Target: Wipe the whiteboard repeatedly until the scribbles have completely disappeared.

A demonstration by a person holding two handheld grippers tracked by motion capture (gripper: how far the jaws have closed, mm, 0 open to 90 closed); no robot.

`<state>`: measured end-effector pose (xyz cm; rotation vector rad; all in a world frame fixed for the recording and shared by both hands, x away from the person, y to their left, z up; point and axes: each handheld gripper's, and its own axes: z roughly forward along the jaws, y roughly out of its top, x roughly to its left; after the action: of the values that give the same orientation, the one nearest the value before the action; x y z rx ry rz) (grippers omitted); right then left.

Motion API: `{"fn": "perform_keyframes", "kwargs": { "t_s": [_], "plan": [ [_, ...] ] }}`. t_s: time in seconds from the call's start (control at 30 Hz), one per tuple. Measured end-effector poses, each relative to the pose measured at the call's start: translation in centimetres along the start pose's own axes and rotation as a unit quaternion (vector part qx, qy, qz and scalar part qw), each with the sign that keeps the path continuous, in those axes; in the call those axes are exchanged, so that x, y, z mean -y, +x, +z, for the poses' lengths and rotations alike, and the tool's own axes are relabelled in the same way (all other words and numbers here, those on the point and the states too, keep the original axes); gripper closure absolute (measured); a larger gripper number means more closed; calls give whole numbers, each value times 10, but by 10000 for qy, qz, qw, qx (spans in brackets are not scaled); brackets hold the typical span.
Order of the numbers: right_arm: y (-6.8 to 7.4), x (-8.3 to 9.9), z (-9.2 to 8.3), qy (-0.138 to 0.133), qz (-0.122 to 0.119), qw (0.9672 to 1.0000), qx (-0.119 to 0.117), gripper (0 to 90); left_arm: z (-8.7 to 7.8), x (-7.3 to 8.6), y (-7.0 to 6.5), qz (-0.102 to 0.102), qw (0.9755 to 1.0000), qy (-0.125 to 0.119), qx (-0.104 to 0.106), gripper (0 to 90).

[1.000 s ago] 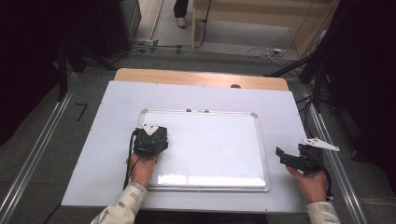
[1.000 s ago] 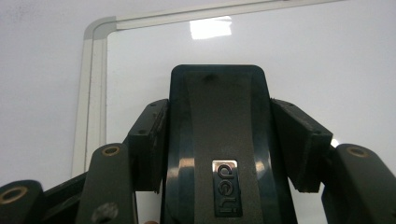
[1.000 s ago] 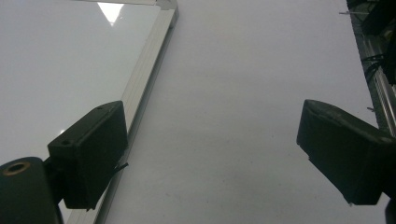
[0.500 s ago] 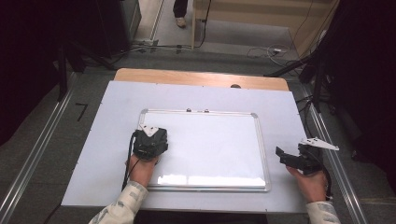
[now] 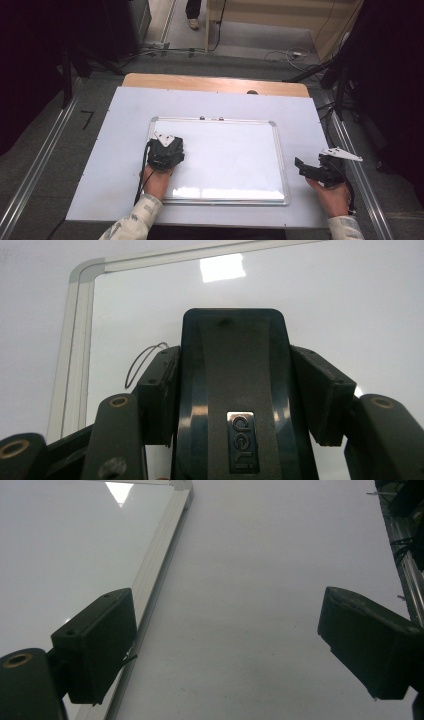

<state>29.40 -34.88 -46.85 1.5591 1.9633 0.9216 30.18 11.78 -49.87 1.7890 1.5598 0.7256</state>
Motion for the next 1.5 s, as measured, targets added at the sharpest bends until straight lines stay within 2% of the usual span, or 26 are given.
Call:
{"fn": "perform_keyframes", "kwargs": {
  "t_s": [0.17,0.3,0.63,0.77,0.93,1.5],
  "plan": [
    [-2,1,0,-12,-1,10000,23,73,9,-8,1,-28,10000,-8,-22,414],
    [-2,0,0,-14,8,10000,22,73,10,-8,2,-34,10000,-27,2,413],
    [-2,0,2,30,-9,10000,36,73,-6,3,1,144,9998,119,73,413],
    [-1,0,1,-6,-13,10000,15,73,-6,4,3,176,9998,115,71,413],
    [-2,1,0,-4,-15,10000,33,73,-4,3,16,52,9999,99,-59,412],
    [-3,1,-1,-3,10,10000,38,73,1,0,37,-263,9990,70,-341,412]
  ]
}}
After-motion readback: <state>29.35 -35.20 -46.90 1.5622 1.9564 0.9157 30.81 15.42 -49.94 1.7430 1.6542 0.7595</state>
